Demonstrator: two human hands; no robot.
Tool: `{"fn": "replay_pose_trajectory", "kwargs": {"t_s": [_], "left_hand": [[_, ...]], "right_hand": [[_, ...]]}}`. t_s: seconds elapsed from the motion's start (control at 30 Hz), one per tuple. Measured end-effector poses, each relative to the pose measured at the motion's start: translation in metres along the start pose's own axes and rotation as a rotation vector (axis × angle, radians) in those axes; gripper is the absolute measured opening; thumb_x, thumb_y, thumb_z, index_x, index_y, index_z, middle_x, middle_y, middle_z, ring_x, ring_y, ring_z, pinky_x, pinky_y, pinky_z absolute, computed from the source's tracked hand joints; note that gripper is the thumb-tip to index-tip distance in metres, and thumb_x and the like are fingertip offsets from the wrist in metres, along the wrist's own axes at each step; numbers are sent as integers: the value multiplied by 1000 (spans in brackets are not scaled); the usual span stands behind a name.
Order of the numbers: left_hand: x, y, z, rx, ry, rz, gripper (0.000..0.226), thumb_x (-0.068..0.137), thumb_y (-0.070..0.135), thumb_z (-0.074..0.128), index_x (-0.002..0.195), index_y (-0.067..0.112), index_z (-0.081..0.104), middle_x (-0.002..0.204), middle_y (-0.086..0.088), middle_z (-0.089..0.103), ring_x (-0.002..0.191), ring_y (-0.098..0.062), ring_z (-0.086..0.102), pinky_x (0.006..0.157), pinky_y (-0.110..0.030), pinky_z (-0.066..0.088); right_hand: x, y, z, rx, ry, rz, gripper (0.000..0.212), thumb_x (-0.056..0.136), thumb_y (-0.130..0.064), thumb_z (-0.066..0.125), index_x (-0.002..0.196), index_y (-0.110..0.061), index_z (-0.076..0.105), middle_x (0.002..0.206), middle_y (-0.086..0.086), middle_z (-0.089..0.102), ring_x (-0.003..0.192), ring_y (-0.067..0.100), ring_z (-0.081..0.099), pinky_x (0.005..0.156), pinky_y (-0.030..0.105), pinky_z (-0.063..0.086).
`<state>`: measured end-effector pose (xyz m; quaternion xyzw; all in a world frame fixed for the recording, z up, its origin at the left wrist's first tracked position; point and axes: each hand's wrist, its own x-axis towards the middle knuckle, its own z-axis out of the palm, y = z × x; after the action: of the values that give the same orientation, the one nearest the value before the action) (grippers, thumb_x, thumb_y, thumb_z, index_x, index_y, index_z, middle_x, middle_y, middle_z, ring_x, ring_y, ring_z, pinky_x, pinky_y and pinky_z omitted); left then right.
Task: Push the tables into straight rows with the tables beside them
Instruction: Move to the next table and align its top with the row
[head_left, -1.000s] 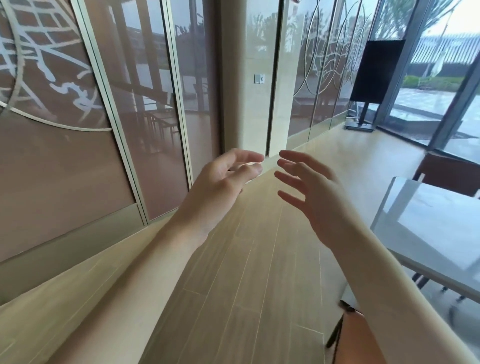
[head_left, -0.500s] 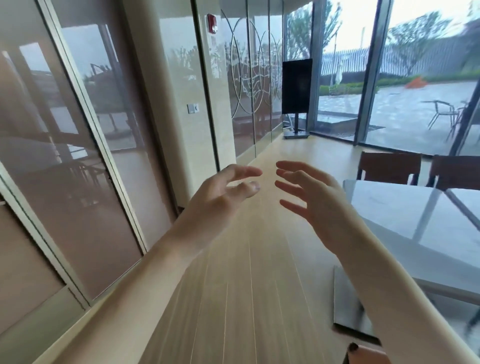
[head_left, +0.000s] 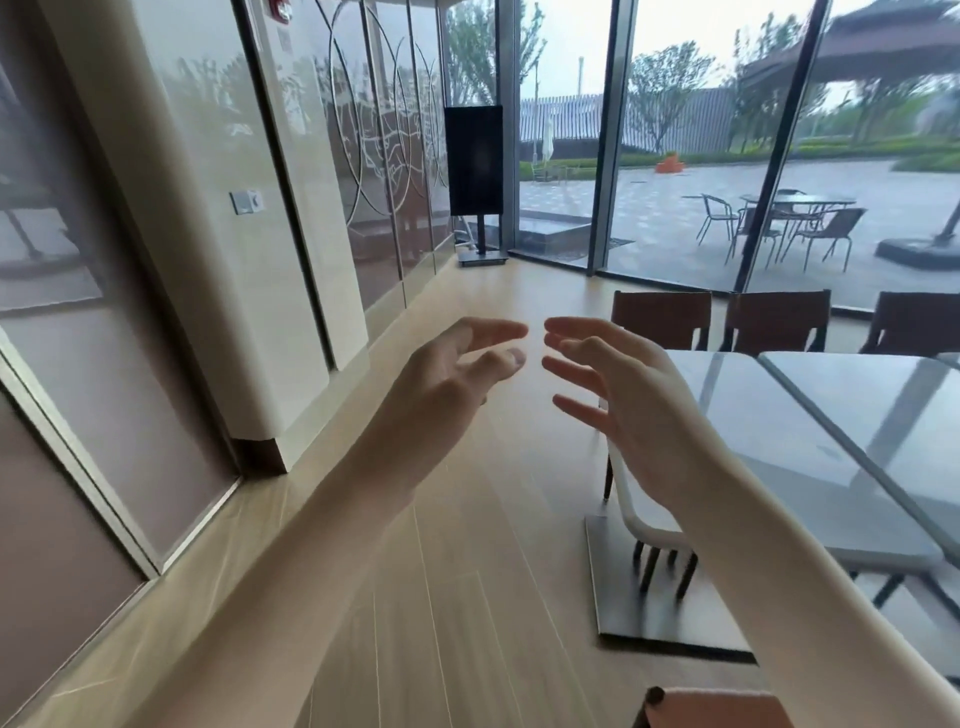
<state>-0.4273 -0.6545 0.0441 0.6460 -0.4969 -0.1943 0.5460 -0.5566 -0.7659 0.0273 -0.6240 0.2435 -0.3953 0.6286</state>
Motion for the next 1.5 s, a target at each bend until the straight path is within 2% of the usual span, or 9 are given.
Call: {"fn": "replay_pose_trajectory", "kwargs": {"t_s": [0.3, 0.47, 0.67, 0.77, 0.87, 1.03, 1.13, 1.3, 1.5], "left_hand": [[88, -59, -62, -57, -140, 80, 43, 80, 47, 53, 120, 38, 66, 128, 21, 64, 121, -5, 61, 104, -35, 51], [148, -90, -118, -95, -197, 105, 36, 81, 48, 53, 114, 41, 67, 124, 21, 65, 119, -4, 61, 98, -29, 52], [204, -132, -158, -124, -274, 125, 24, 82, 50, 55, 101, 48, 70, 107, 32, 68, 109, 7, 64, 86, -21, 51], [224, -148, -166, -167, -308, 132, 21, 82, 48, 57, 97, 51, 72, 107, 29, 69, 109, 6, 64, 88, -22, 52], [245, -163, -166, -181, -347, 129, 22, 82, 48, 57, 98, 51, 72, 110, 28, 69, 110, 5, 64, 89, -22, 52], [283, -185, -159, -208, -395, 95, 29, 82, 47, 56, 104, 42, 72, 116, 20, 70, 115, -1, 64, 98, -31, 53], [311, -202, -148, -204, -430, 91, 25, 82, 45, 56, 101, 43, 73, 106, 27, 71, 110, 4, 65, 99, -30, 53], [377, -225, -131, -233, -437, 66, 23, 82, 44, 57, 98, 44, 74, 110, 23, 72, 111, 3, 65, 98, -29, 53], [470, -237, -97, -231, -461, 68, 24, 83, 43, 58, 101, 41, 73, 110, 22, 72, 110, 2, 66, 97, -29, 53]], "right_hand": [[67, 26, 56, 3, 258, -74, 29, 98, -7, 54, 112, -21, 75, 109, -3, 76, 110, 10, 70, 100, 41, 55], [120, 31, 110, -22, 319, -86, 28, 97, -8, 55, 109, -24, 75, 114, -1, 74, 113, 13, 69, 102, 43, 55], [165, 49, 150, -35, 407, -77, 28, 96, -7, 55, 108, -23, 75, 116, 1, 74, 112, 12, 69, 102, 43, 54], [183, 58, 160, -46, 441, -61, 29, 96, -7, 56, 106, -25, 76, 115, -1, 73, 112, 11, 69, 102, 43, 54], [201, 65, 162, -60, 476, -58, 28, 95, -9, 57, 105, -26, 77, 114, -1, 74, 113, 12, 68, 102, 42, 55], [235, 81, 158, -58, 530, -25, 28, 96, -9, 57, 103, -27, 77, 120, 6, 72, 114, 16, 68, 103, 41, 54], [266, 93, 148, -53, 542, -5, 28, 97, -10, 57, 104, -27, 77, 115, -1, 74, 111, 11, 69, 102, 39, 54], [323, 121, 123, -53, 563, 9, 29, 97, -10, 56, 104, -29, 76, 115, -3, 73, 114, 11, 68, 95, 34, 57], [403, 126, 75, 26, 602, -7, 27, 97, -10, 56, 104, -27, 76, 105, -7, 76, 111, 11, 70, 104, 42, 53]]}}
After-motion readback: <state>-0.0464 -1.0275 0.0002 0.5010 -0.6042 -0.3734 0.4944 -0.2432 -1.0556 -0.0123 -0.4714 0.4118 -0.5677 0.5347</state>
